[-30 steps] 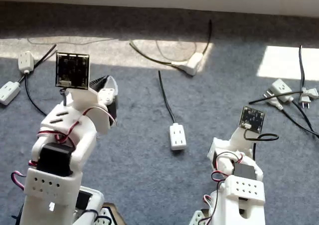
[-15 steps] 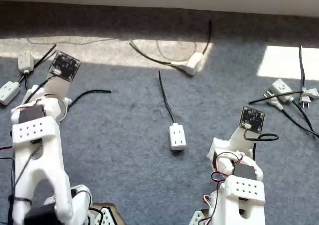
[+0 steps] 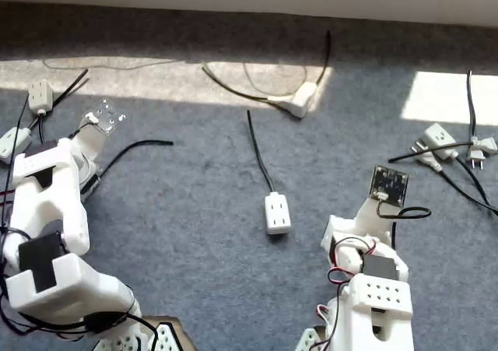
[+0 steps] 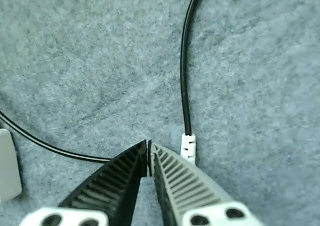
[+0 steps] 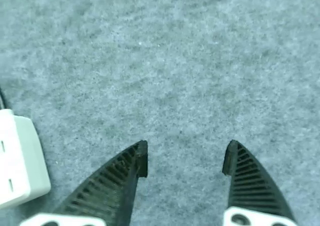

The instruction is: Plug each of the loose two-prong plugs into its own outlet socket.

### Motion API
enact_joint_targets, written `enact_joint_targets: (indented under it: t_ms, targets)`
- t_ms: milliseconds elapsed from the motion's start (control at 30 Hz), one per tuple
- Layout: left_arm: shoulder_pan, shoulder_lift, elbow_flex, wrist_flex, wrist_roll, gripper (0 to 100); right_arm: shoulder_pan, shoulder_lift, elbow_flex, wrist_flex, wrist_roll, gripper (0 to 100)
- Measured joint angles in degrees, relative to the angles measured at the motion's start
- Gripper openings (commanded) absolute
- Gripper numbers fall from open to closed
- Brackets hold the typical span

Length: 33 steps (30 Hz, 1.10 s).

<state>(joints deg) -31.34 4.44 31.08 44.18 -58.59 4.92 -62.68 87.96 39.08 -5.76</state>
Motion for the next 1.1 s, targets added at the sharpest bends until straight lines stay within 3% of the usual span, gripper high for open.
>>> enact_joint_targets:
  t_ms: [100,400,667,1100]
  targets:
    - [-0.2,0.1,-0.8,2.3,-1.0,14,0.0,0.0,0.5,-1.3,0.0,25.0]
    - [-0.2,0.2,-10.5,11.3,-1.1,14,0.0,0.0,2.0,-3.2,0.0,25.0]
    - [-0.2,0.6,-19.7,28.6,-1.6,14,0.0,0.0,2.0,-3.2,0.0,25.0]
    - [-0.1,0.6,-15.2,29.5,-6.9,8,-0.1,0.0,2.0,-3.2,0.0,25.0]
